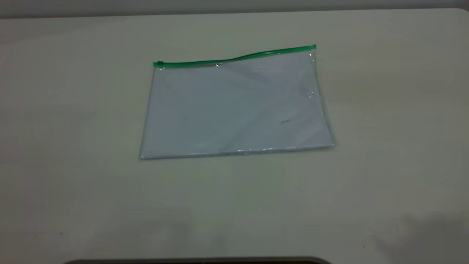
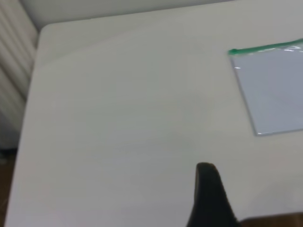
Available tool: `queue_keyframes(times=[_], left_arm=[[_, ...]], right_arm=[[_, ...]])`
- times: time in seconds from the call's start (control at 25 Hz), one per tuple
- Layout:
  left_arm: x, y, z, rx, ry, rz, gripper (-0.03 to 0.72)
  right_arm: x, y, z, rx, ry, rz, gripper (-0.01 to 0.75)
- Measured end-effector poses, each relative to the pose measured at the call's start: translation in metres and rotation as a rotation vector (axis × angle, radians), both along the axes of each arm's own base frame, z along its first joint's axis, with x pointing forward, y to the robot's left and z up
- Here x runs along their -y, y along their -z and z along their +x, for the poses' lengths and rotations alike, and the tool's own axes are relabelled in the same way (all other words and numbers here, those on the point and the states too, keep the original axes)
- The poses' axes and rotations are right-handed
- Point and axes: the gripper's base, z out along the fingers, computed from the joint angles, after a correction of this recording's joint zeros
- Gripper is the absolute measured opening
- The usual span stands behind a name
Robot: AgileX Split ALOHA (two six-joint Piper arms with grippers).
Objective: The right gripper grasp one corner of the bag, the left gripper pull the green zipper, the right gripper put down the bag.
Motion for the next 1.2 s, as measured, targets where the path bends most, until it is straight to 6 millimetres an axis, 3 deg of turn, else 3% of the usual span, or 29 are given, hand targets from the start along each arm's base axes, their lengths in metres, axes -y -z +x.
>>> queue_keyframes(times=[0.36,0.6,1.2], left_arm=[[0.006,0.045,0.014,-0.153,0.037,-0.029,0.550],[0.006,0.077,0.023,-0.263,0.035,-0.024,0.550],[0.006,0.081,0.025,-0.259,0.034,-0.025,0.550]], right_arm=[[0.010,0.028,-0.070,0.155,0.001,0.003,0.564],[0.015,0.047,-0.098,0.239,0.004,-0.009,0.564],[0.045,0.074,-0.135,0.295,0.218,-0.202,0.564]])
